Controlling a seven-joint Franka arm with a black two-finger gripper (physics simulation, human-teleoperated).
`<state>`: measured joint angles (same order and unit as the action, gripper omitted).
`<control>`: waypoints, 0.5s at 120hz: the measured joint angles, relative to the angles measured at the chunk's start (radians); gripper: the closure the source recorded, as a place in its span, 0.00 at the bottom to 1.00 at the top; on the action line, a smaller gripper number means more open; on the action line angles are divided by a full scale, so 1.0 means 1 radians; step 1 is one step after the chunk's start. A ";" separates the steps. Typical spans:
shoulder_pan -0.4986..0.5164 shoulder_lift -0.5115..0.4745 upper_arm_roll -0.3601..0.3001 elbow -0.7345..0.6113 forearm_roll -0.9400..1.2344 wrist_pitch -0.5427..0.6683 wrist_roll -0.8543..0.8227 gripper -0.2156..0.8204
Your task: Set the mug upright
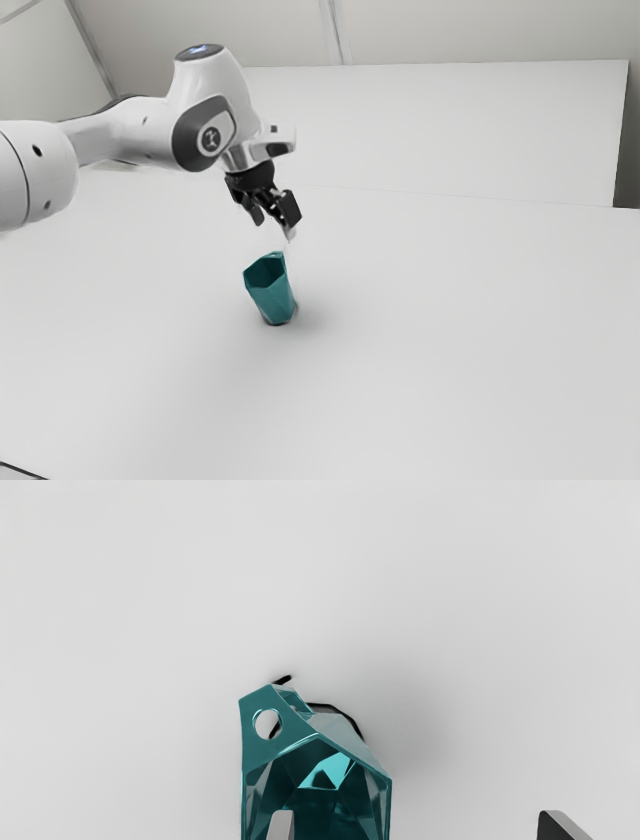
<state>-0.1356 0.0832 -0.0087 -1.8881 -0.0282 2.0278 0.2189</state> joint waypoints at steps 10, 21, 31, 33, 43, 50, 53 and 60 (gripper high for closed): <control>-0.005 0.002 0.023 0.095 -0.009 -0.044 0.002 0.26; 0.010 -0.001 0.033 0.194 -0.015 -0.115 0.003 0.24; 0.014 -0.016 0.034 0.229 -0.017 -0.167 0.005 0.23; 0.013 -0.021 0.035 0.232 -0.017 -0.175 0.005 0.23; 0.009 -0.033 0.035 0.237 -0.018 -0.206 0.005 0.22; 0.005 -0.035 0.035 0.238 -0.019 -0.222 0.006 0.22; 0.003 -0.036 0.035 0.238 -0.019 -0.227 0.006 0.22; 0.001 -0.036 0.035 0.239 -0.019 -0.237 0.006 0.22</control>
<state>-0.1347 0.0468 0.0261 -1.6495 -0.0472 1.7904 0.2251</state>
